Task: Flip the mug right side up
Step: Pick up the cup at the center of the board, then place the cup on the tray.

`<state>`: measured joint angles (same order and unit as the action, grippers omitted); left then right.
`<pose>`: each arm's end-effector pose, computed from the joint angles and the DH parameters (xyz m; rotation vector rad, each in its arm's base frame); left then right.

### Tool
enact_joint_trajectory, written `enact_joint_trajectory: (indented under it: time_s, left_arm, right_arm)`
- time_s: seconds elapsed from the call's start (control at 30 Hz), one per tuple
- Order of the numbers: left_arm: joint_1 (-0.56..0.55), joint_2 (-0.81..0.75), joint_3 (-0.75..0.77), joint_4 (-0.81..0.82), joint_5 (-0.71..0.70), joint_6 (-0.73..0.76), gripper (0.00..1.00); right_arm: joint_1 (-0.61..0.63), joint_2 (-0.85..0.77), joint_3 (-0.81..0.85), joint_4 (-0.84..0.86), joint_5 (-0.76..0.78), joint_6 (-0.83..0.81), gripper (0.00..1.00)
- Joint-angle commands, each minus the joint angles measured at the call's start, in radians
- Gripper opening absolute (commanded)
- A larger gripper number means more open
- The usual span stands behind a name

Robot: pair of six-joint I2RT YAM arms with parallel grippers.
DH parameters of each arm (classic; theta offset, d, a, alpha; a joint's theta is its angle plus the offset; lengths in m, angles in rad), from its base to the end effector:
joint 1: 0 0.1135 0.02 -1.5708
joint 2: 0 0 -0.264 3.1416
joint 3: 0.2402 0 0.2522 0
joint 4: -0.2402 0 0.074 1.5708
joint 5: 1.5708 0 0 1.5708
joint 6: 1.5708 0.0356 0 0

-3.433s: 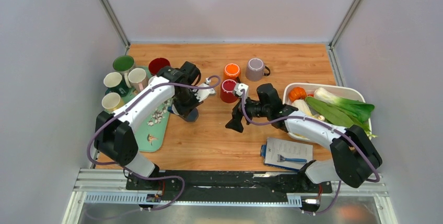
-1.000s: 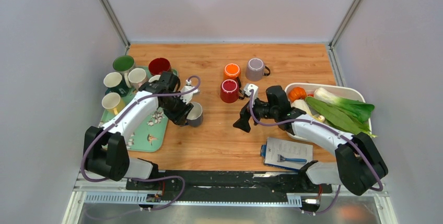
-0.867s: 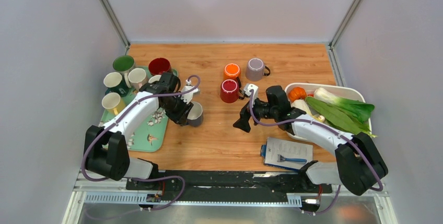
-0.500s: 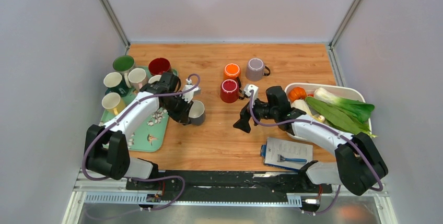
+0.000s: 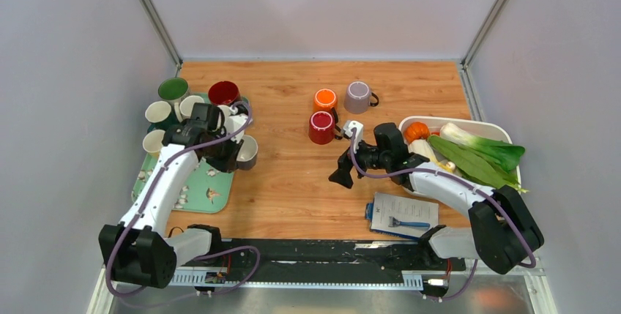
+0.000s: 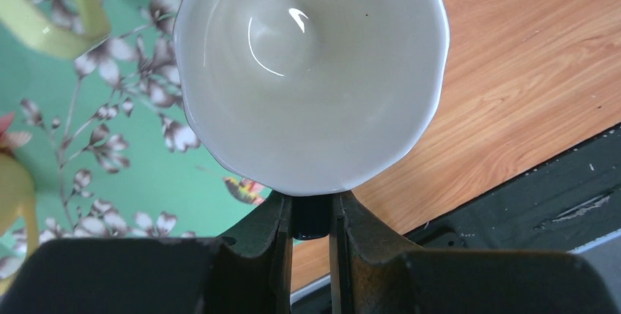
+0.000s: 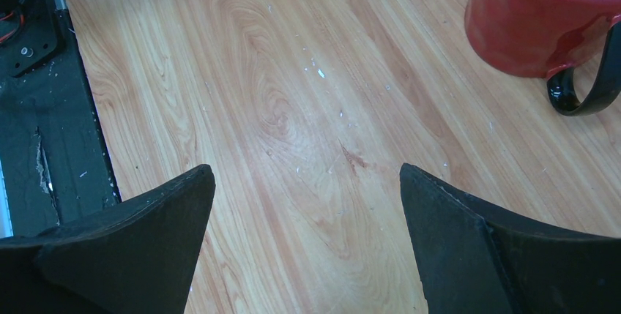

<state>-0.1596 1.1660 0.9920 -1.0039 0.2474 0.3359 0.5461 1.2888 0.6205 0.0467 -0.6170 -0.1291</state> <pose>0.2052 -0.0419 0.2726 0.7310 2.6160 -0.2887 0.2113 0.1525 0.2024 -1.0560 1.9336 0.9091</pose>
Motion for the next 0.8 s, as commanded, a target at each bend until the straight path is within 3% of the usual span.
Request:
enact_joint_trajectory:
  time_s: [0.0,0.23,0.4,0.77]
  left_arm:
    - [0.051,-0.056,0.064,-0.028,-0.063,0.017,0.00]
    - [0.235,-0.040,0.075,-0.043,-0.094,0.019,0.00]
    - [0.308,-0.022,0.068,-0.021,-0.109,0.012,0.00]
    - [0.360,0.105,0.070,0.188,-0.226,-0.129,0.00]
  right_arm:
    - [-0.006,-0.009,0.004,0.049,-0.010,0.003,1.00]
    - [-0.005,0.008,0.008,0.055,-0.026,0.011,1.00]
    - [-0.006,0.020,0.026,0.060,-0.023,0.010,1.00]
    - [-0.005,0.029,0.052,0.033,-0.018,0.023,1.00]
